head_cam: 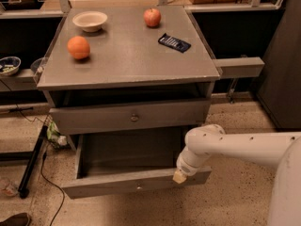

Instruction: Close middle drawer

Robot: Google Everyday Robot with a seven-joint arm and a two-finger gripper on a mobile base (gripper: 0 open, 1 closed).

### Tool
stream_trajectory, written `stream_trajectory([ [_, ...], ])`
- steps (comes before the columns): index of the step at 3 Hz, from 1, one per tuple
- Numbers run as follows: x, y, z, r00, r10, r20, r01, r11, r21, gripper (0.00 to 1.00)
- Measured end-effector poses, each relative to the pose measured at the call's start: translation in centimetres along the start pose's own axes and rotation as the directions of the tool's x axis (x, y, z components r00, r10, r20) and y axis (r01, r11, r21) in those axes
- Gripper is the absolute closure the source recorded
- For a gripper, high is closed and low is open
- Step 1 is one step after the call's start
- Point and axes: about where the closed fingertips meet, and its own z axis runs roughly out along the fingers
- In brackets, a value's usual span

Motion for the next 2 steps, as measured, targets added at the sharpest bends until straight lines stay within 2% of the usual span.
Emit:
stream_trajectory([
  [1,0.1,0.1,-0.1,1.000,0.002,0.000,-0.002,1.0000,-0.001,1.00],
  [2,2.6,1.7,0.1,0.999,0.035,0.012,-0.035,0.9989,-0.031,1.00],
])
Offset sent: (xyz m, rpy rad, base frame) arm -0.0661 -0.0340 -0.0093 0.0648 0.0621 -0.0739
